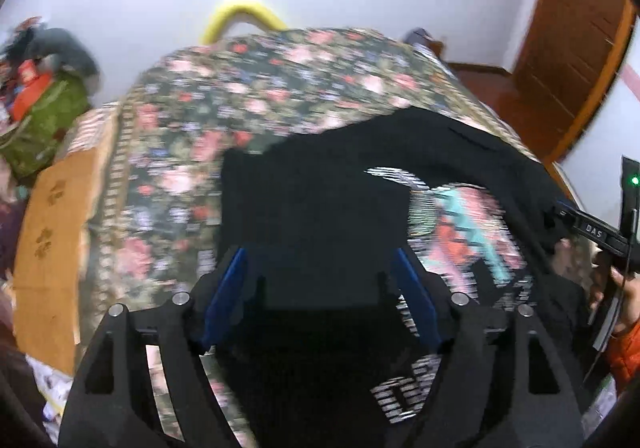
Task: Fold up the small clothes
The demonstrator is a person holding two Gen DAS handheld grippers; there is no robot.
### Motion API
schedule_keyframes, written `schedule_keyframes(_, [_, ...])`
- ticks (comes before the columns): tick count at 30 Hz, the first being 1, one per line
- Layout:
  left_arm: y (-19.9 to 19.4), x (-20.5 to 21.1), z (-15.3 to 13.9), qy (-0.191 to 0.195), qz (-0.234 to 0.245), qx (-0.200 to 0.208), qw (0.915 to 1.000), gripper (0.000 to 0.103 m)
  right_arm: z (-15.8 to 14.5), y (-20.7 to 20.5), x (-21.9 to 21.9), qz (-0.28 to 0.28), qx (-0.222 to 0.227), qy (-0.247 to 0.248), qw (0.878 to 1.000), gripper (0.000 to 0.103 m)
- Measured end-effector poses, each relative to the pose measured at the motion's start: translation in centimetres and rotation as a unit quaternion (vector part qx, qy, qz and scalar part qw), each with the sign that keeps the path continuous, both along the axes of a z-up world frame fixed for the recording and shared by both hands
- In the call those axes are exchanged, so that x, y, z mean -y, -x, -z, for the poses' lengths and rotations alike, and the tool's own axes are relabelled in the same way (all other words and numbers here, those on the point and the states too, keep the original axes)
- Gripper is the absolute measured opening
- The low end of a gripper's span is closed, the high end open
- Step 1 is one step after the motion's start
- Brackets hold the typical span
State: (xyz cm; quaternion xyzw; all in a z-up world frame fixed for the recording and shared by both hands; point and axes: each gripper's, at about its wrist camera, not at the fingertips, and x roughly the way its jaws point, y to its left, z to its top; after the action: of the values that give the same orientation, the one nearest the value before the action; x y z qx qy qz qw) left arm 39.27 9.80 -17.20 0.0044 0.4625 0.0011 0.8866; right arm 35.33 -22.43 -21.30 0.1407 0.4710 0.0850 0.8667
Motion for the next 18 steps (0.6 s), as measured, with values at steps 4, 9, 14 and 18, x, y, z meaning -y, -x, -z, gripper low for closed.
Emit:
schedule_keyframes(4, [0.7, -2.7, 1.8, -0.010, -0.026, -0.026, 0.9993, 0.077, 0.2, 0.5, 0.6, 0.010, 0.016, 0.012, 1.000, 0.024])
schedule_keyframes(9, [1.3, -4.4, 5.0, 0.016, -0.053, -0.060, 0.9967, 0.077, -0.9, 0.6, 1.9, 0.005, 0.024, 0.006, 1.000, 0.013])
schedule_keyframes(14, [2.0, -4.1, 7.6, 0.026, -0.063, -0.066, 0.9955, 0.084, -4.7, 0.7, 2.5, 0.000, 0.069, 0.022, 0.997, 0.012])
schedule_keyframes(18, [2.1, -5.1, 8.0, 0.065, -0.070, -0.072, 0.9928, 0.084, -8.1, 0.1, 2.1, -0.010, 0.106, 0.030, 0.994, 0.011])
